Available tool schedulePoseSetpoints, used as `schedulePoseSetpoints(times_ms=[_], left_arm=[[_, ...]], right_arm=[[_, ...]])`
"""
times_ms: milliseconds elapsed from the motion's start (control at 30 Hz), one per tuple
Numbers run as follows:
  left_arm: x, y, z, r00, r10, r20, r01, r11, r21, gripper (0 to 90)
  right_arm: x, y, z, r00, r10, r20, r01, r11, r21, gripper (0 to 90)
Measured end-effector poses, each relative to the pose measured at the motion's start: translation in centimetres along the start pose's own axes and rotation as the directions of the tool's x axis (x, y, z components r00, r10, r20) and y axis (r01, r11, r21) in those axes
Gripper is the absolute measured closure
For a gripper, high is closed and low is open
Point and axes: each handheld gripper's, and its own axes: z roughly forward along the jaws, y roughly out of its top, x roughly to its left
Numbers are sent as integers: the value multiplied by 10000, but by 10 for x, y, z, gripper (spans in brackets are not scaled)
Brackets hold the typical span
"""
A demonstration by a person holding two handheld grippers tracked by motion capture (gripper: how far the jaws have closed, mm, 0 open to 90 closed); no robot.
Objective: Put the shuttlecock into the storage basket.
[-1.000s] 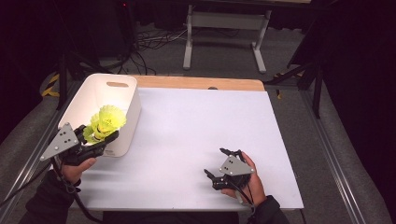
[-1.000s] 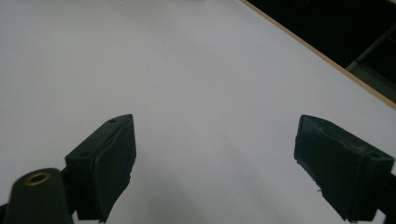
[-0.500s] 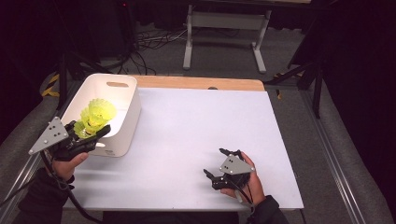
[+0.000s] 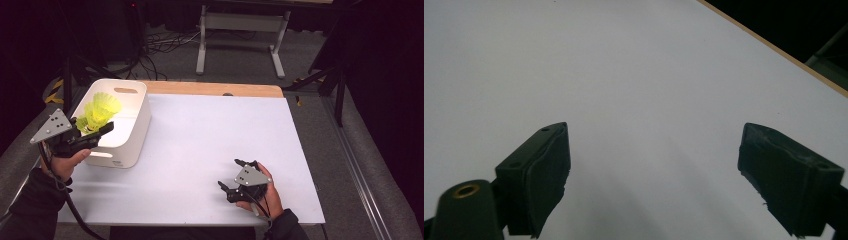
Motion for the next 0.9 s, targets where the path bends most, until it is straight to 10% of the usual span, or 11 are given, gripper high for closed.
schedulePoseSetpoints(times_ms=[900], left_arm=[[37, 38, 38, 9994, -342, -95, 349, 9956, 865, 542]], right_arm=[[-7, -5, 4, 9997, 227, -13, -227, 9997, 134, 146]])
